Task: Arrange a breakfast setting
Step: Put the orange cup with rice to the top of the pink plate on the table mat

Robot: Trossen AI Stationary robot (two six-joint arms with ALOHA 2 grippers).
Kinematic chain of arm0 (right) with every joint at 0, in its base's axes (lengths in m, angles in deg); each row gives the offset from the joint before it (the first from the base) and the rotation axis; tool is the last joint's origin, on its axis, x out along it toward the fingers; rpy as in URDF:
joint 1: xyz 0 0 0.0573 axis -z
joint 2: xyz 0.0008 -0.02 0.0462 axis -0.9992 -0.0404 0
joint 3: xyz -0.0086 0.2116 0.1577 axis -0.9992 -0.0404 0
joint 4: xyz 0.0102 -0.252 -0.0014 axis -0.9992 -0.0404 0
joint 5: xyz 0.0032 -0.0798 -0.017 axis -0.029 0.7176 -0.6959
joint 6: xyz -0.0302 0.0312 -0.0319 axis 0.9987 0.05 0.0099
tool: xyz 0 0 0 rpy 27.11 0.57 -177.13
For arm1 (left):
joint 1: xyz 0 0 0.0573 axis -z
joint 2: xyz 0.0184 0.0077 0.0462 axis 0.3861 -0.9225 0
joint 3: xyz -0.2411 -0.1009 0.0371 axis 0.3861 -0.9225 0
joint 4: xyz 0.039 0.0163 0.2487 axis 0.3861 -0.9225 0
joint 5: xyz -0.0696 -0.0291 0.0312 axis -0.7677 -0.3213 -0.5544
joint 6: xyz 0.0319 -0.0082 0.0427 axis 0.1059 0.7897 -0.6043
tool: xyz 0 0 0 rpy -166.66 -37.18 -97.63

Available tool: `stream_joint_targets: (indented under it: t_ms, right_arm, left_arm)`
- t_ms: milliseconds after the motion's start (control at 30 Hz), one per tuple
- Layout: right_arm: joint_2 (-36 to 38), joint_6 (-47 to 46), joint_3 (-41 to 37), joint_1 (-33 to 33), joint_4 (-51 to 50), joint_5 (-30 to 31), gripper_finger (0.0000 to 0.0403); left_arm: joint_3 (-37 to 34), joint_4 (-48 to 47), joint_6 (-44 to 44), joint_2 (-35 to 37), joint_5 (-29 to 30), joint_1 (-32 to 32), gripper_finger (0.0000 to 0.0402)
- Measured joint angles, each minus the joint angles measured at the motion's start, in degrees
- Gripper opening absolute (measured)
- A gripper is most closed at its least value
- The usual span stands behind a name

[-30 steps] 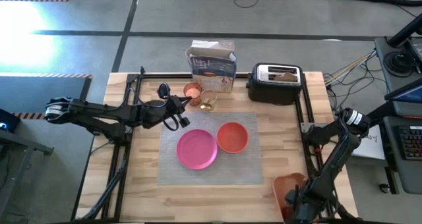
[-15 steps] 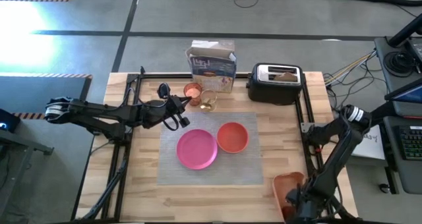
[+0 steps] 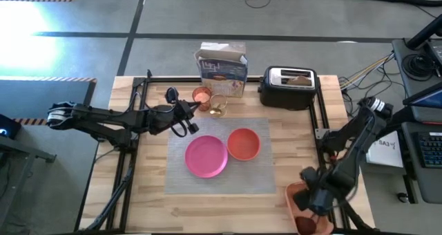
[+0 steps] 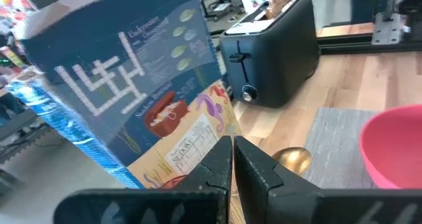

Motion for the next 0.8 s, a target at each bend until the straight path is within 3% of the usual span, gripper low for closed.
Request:
stream_joint_targets:
  t_ms: [333,500,800]
  right_arm:
    - [0.9,29.1,0.0,15.2,-0.6,5.1,0.0150]
    - [0.9,40.7,0.0,22.7,-0.3,12.0,0.0150]
    - [0.9,58.5,0.0,34.7,1.7,12.4,0.0150]
  left_arm:
    - [0.0,-2.9,0.0,0.0,-0.3,0.0,0.0000]
    - [0.0,-5.2,0.0,0.1,-0.3,0.0,0.0000]
    - [0.0,-14.1,-4.6,0.2,-0.5,-0.3,0.0000]
